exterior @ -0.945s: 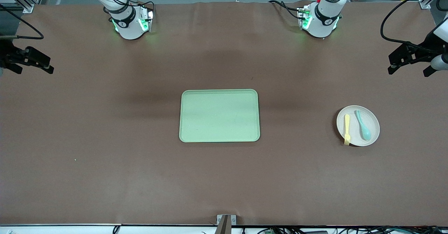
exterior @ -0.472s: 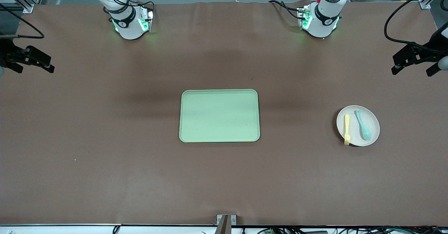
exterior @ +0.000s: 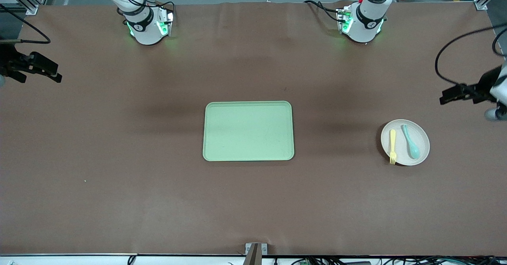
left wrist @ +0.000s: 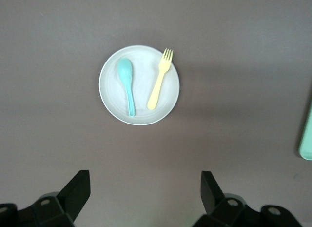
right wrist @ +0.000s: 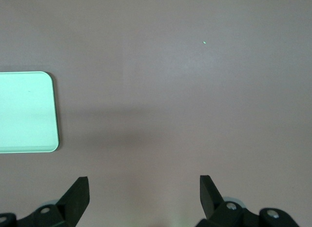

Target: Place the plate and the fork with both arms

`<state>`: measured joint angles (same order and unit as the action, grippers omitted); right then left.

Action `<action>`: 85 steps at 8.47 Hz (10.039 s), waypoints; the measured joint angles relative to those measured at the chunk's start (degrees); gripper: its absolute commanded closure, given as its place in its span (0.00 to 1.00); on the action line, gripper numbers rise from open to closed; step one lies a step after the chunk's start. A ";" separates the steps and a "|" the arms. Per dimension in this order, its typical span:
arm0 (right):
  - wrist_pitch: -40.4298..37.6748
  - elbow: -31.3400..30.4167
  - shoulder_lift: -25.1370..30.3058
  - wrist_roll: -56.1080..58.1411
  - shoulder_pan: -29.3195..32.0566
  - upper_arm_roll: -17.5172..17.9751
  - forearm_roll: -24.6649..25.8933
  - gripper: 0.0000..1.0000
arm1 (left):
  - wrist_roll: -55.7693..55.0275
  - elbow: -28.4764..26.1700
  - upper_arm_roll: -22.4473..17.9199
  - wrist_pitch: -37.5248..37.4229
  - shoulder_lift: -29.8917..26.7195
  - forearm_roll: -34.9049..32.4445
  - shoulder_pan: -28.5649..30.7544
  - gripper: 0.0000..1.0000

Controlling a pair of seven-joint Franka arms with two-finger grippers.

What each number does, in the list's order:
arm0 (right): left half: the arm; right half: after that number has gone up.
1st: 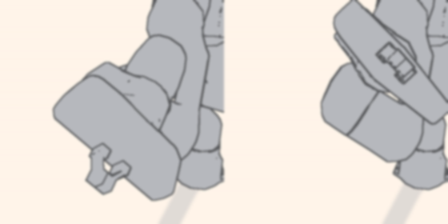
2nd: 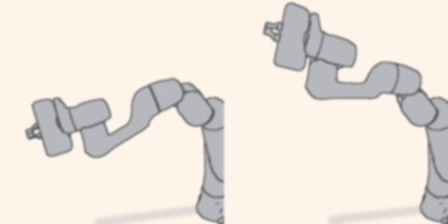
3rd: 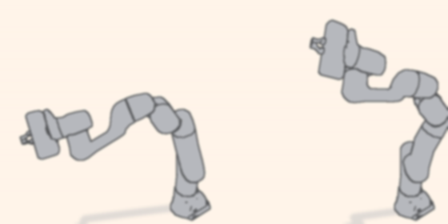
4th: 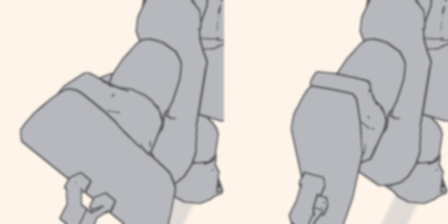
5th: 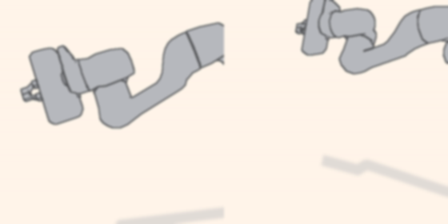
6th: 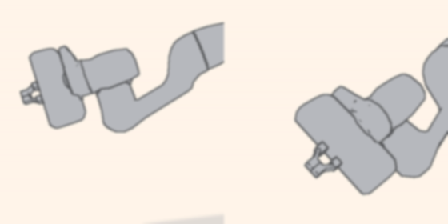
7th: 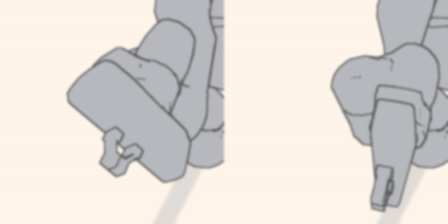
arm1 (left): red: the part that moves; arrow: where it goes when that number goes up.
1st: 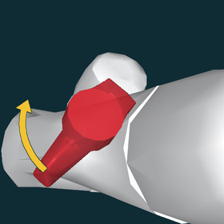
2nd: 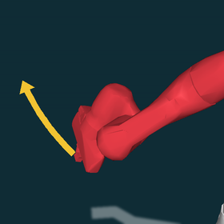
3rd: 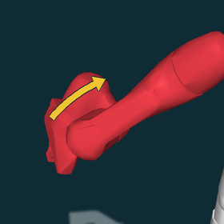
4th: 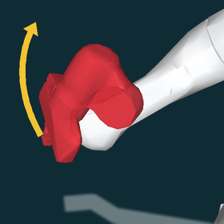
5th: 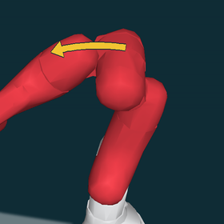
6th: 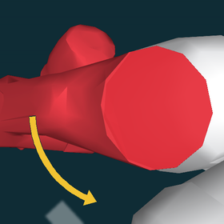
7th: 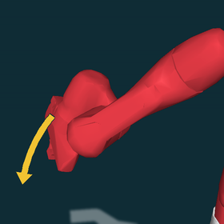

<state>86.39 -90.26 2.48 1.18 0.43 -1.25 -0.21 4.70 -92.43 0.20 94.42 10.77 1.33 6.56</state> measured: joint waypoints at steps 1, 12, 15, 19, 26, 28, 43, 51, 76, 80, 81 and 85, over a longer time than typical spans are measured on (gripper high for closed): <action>0.00 0.00 0.00 0.00 -0.07 0.01 0.00 0.00 | 3.33 -0.01 -0.05 3.46 4.63 1.71 2.65 0.00; -0.45 -0.03 0.00 -0.92 -2.39 0.07 0.00 0.00 | 29.37 0.11 0.00 22.31 29.92 11.79 16.18 0.70; -0.44 -0.03 0.00 -1.33 -2.55 0.06 0.00 0.00 | 29.69 -0.09 0.37 22.30 30.19 13.28 16.18 0.82; -0.36 -0.14 -0.01 -1.61 -2.58 0.02 0.02 0.00 | 29.71 -0.09 0.71 22.31 30.21 13.41 16.10 0.98; 6.12 -5.38 -1.47 -9.51 -11.11 0.47 -1.65 0.00 | 31.60 2.38 6.93 20.53 26.94 13.40 15.65 1.00; 11.00 -8.55 -1.99 -14.36 -15.12 0.62 -3.87 0.00 | 27.98 2.47 8.99 17.43 24.56 13.30 13.43 1.00; 51.45 -14.54 -26.54 -42.57 -39.24 0.60 -6.51 0.01 | -20.83 -15.28 19.19 51.54 23.97 13.48 -20.10 1.00; 62.23 -5.96 -40.06 -46.86 -45.22 -0.31 -6.35 0.12 | -20.83 -16.28 19.37 52.14 25.40 13.56 -19.72 0.02; 56.24 1.16 -48.16 -53.88 -54.56 -8.36 -0.51 0.97 | -5.73 -0.76 -1.18 3.73 -11.84 -0.12 -12.63 0.00; 51.94 2.27 -46.14 -55.91 -54.74 -8.60 -0.52 0.97 | -4.70 -1.10 -1.23 3.85 -12.32 -0.12 -12.42 0.00; 49.43 1.86 -44.14 -55.88 -54.34 -9.11 -0.52 0.97 | -4.70 -1.10 -1.24 4.02 -12.32 -0.16 -12.42 0.00; 47.67 -10.65 -34.07 -45.24 -47.32 -9.49 -0.52 0.98 | -4.71 -1.11 -1.27 5.53 -12.31 -0.22 -12.43 0.00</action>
<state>134.06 -100.91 -31.59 -44.06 -46.89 -10.74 -0.73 -0.01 -93.54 -1.06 99.94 -1.55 1.11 -5.86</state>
